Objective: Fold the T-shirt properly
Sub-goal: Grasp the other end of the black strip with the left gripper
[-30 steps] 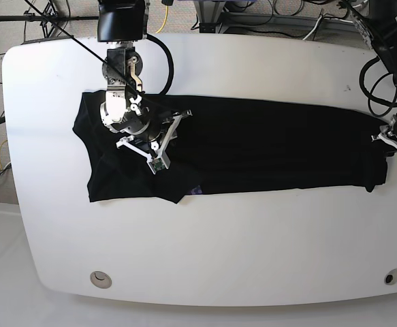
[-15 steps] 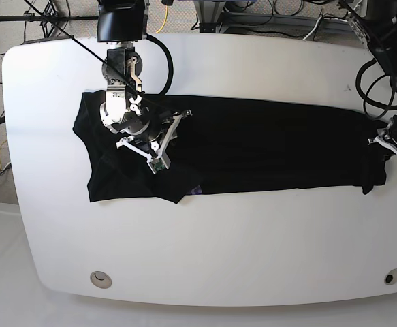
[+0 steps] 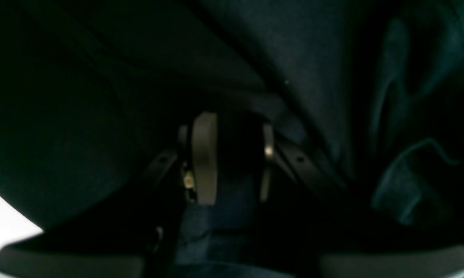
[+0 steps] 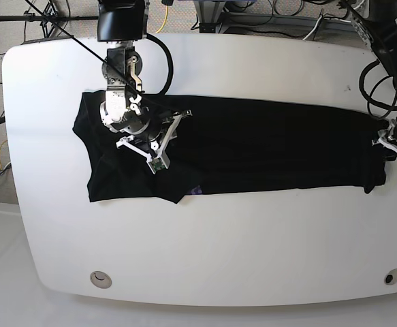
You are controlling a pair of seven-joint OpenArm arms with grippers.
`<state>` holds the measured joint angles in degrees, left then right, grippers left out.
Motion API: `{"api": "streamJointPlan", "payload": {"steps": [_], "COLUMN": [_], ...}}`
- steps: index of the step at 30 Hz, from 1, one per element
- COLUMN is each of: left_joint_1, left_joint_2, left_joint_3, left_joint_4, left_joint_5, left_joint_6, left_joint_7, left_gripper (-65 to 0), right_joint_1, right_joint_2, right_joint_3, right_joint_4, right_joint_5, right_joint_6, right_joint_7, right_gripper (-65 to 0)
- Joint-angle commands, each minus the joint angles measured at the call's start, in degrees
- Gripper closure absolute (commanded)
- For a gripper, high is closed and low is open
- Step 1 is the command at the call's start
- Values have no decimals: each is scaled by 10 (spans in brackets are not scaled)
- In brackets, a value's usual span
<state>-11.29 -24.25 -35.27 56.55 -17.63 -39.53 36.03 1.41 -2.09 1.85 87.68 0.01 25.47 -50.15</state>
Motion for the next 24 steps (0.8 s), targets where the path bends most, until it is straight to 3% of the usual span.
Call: {"api": "streamJointPlan", "payload": {"steps": [1,6,12,24], "left_joint_1": [-11,-9,-11,-42], "left_joint_2": [-9,-9,-9,-15], "left_joint_3": [4,2,-1,-22], "left_joint_4": [18,69,104,98], "left_joint_5": [-6,3,6,44], "left_joint_6": [-5,-5,-5,-5], "left_joint_7": [-12,-3,5,0], "left_gripper": [-258,-288,-278,-304], "right_joint_1": [2,0,0,0], "right_joint_2": [0,0,-1,0], "right_joint_3": [0,0,1,0], "right_joint_4": [-2,-3,-3,-3], "right_joint_5": [-9,-10,-10,-7], "right_joint_6": [-1,-2,-3,-3], "right_joint_7": [-22,-25,-25,-25], "right_gripper": [-154,-153,-152,-149]}}
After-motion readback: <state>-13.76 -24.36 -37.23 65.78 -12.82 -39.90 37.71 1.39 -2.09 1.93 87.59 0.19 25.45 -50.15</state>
